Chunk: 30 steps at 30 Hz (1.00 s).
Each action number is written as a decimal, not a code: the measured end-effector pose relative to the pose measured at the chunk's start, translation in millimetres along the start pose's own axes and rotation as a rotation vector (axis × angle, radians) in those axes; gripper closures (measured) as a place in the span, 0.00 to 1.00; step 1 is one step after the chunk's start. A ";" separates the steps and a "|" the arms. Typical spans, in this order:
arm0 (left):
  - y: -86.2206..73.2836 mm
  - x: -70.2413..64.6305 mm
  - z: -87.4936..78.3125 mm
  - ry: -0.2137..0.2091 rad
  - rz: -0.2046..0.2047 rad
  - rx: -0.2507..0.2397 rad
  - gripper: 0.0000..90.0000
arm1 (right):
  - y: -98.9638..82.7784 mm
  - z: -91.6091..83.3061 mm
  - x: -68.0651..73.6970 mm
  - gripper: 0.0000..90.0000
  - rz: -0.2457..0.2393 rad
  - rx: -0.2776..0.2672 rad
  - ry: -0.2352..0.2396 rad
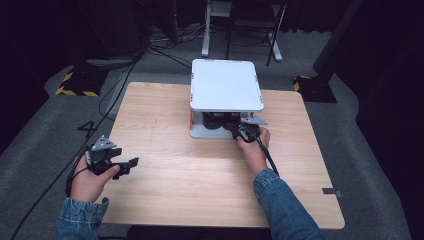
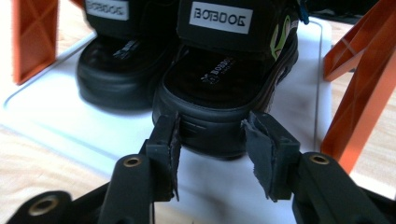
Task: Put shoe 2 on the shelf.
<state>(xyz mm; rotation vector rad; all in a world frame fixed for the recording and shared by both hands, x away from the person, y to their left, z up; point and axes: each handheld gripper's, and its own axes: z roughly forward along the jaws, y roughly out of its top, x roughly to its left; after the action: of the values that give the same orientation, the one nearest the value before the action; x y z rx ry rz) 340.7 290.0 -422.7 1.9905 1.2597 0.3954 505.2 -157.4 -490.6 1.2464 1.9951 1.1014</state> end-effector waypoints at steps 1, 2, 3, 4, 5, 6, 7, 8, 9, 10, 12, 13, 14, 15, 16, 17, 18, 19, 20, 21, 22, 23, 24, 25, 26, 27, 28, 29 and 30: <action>-0.3 -0.1 -0.1 -0.001 0.001 -0.001 0.28 | 0.9 2.2 0.3 0.62 -0.001 0.000 -0.006; -0.6 -0.3 -0.1 0.001 0.000 -0.003 0.28 | 1.4 3.3 1.3 0.62 0.008 -0.003 -0.008; -0.8 -0.4 -0.6 0.000 0.001 0.002 0.28 | 1.6 3.7 2.3 0.62 0.011 -0.003 -0.013; -0.9 -0.4 -0.7 0.000 0.000 0.002 0.28 | 1.4 3.8 3.2 0.62 0.002 -0.006 -0.013; -0.9 -0.2 -1.0 0.000 -0.001 0.002 0.28 | 1.2 3.7 3.3 0.61 -0.002 -0.007 -0.010; -0.7 0.2 -1.0 0.003 0.003 0.002 0.28 | 0.3 3.4 1.9 0.61 -0.003 -0.013 0.007; -0.6 -0.1 -0.6 0.004 0.001 -0.003 0.28 | -0.1 2.2 0.3 0.62 0.006 -0.015 0.021; -0.3 -0.3 -0.7 0.003 0.001 0.000 0.28 | -0.3 0.5 -0.8 0.62 0.018 -0.014 0.038; 0.1 -0.8 -0.3 0.000 0.003 0.000 0.28 | -0.5 -1.3 -1.0 0.62 0.024 -0.013 0.047; 0.4 -0.9 -0.1 -0.001 0.007 0.001 0.28 | -0.3 -5.2 -0.4 0.59 0.024 -0.007 0.059; 1.1 -1.3 0.9 -0.003 0.011 0.002 0.28 | 1.7 -14.4 2.2 0.57 0.012 0.001 0.084; 1.2 -1.7 1.4 -0.005 0.008 0.003 0.28 | 2.7 -18.5 3.5 0.55 -0.002 0.001 0.089; 1.7 -1.5 1.9 -0.003 0.014 0.003 0.28 | 4.6 -24.4 5.2 0.54 -0.021 -0.002 0.089; 2.2 -2.7 2.5 -0.004 0.009 0.001 0.28 | 6.8 -31.4 6.8 0.53 -0.036 -0.006 0.095; 2.7 -3.3 2.7 -0.006 0.010 0.001 0.28 | 9.4 -40.3 8.4 0.50 -0.041 -0.026 0.116; 3.4 -4.1 2.9 -0.010 0.014 0.002 0.28 | 10.9 -45.8 9.0 0.50 -0.042 -0.040 0.125; 4.0 -5.1 3.7 -0.011 0.015 -0.003 0.28 | 13.1 -53.2 9.6 0.50 -0.043 -0.052 0.136; 4.7 -5.8 3.7 -0.014 0.021 0.002 0.28 | 15.7 -62.8 9.5 0.50 -0.053 -0.053 0.136; 5.2 -6.6 4.1 -0.015 0.019 -0.003 0.28 | 17.7 -70.6 8.7 0.49 -0.055 -0.052 0.138; 5.7 -7.1 4.4 -0.016 0.022 -0.004 0.28 | 19.5 -78.3 7.1 0.49 -0.051 -0.053 0.144; 6.3 -7.6 4.3 -0.015 0.028 -0.001 0.28 | 20.5 -83.8 5.6 0.49 -0.042 -0.056 0.154; 6.6 -8.3 4.8 -0.017 0.031 -0.002 0.28 | 21.7 -90.9 3.0 0.49 -0.037 -0.059 0.162; 6.8 -8.9 5.0 -0.022 0.031 -0.001 0.28 | 23.0 -100.2 -0.8 0.49 -0.020 -0.059 0.169; 7.0 -9.2 5.0 -0.025 0.030 0.001 0.28 | 24.4 -106.7 -3.9 0.49 -0.009 -0.061 0.171; 7.1 -9.3 5.1 -0.026 0.031 0.000 0.28 | 26.2 -112.8 -7.2 0.49 -0.011 -0.057 0.178; 7.1 -9.3 5.0 -0.025 0.031 -0.001 0.28 | 27.9 -119.0 -10.3 0.49 -0.009 -0.057 0.182; 7.1 -9.2 4.8 -0.026 0.031 -0.002 0.28 | 29.0 -125.1 -13.7 0.49 -0.004 -0.059 0.185; 7.0 -8.8 4.6 -0.026 0.030 -0.001 0.28 | 29.5 -130.6 -16.6 0.49 0.009 -0.063 0.187; 7.1 -8.4 4.6 -0.022 0.031 -0.005 0.28 | 29.7 -135.5 -19.9 0.49 0.008 -0.061 0.187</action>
<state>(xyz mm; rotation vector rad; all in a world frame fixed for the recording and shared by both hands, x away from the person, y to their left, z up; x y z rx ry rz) 344.1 279.0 -419.6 2.0074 1.2145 0.3896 422.4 -216.6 -394.2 1.1576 2.0766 1.3146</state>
